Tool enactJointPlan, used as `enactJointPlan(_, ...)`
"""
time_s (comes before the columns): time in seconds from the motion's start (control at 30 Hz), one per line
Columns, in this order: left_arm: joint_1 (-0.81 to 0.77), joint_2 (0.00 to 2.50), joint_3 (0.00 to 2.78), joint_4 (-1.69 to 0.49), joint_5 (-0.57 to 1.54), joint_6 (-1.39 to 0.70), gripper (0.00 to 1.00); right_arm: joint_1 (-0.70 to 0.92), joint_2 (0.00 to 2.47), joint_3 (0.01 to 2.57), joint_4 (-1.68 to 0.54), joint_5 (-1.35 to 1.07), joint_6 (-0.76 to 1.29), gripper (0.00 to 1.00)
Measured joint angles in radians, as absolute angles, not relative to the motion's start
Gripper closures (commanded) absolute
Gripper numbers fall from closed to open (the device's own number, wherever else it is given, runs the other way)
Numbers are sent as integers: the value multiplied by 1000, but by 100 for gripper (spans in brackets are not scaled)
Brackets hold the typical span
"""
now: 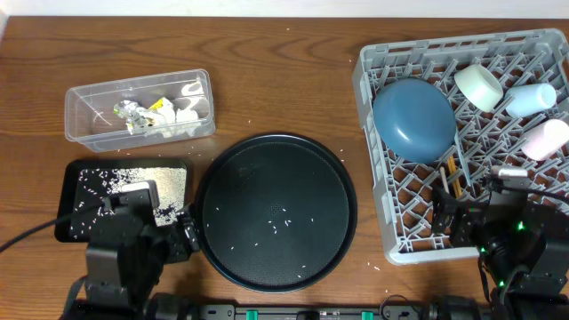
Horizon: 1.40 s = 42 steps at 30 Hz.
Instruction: Sort waste into correct bins and load items into the dishwasher rack
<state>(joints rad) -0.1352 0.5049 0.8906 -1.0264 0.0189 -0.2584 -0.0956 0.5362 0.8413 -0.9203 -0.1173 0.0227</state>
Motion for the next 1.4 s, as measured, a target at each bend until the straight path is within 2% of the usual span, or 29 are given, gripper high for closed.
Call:
enactJointPlan(0.93, -135, 489, 891, -1039, 19, -259, 16, -96, 467, 807, -1111, -114, 22, 1)
enactJointPlan(1.1, -135, 489, 890, -1041, 19, -259, 16, -96, 364, 717, -984, -111, 22, 1)
enactJointPlan(1.4, -135, 489, 888, -1042, 19, -259, 16, -83, 88, 430, -555, -108, 17, 1)
